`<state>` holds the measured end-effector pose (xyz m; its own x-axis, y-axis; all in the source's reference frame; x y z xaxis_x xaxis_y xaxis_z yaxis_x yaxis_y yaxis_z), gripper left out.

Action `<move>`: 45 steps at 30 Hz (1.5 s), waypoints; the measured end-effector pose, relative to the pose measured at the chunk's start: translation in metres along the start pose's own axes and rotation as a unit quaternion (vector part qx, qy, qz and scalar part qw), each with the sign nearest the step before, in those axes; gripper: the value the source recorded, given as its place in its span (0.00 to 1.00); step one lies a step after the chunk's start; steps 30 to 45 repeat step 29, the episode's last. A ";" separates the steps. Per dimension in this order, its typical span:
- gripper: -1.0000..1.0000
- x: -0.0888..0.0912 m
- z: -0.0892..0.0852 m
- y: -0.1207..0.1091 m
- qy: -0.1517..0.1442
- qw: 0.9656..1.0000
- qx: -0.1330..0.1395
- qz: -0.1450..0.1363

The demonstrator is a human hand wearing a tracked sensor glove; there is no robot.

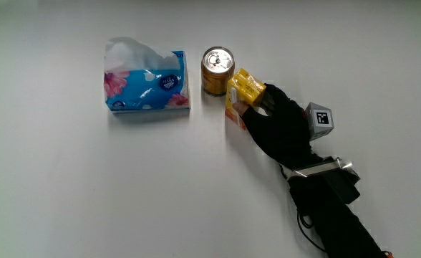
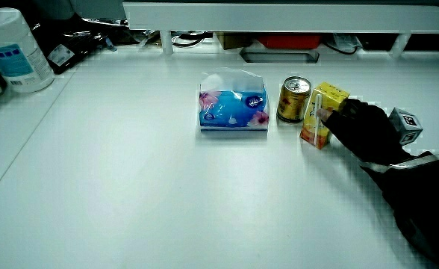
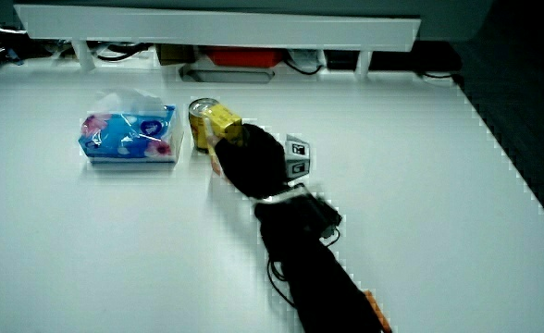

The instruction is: Pick ice redtea

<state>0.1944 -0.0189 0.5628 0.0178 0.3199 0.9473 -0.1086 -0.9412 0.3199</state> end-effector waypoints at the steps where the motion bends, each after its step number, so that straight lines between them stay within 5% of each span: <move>1: 0.93 0.001 0.000 0.000 0.000 1.000 0.000 0.000; 6: 1.00 0.003 0.000 -0.002 0.003 1.000 0.011 0.014; 17: 1.00 -0.015 -0.002 -0.005 0.006 0.999 -0.015 0.034; 23: 1.00 -0.044 -0.008 -0.015 0.008 0.997 -0.053 0.058; 29: 1.00 -0.064 -0.019 -0.029 0.011 0.990 -0.106 0.090; 45: 1.00 -0.064 -0.019 -0.029 0.011 0.990 -0.106 0.090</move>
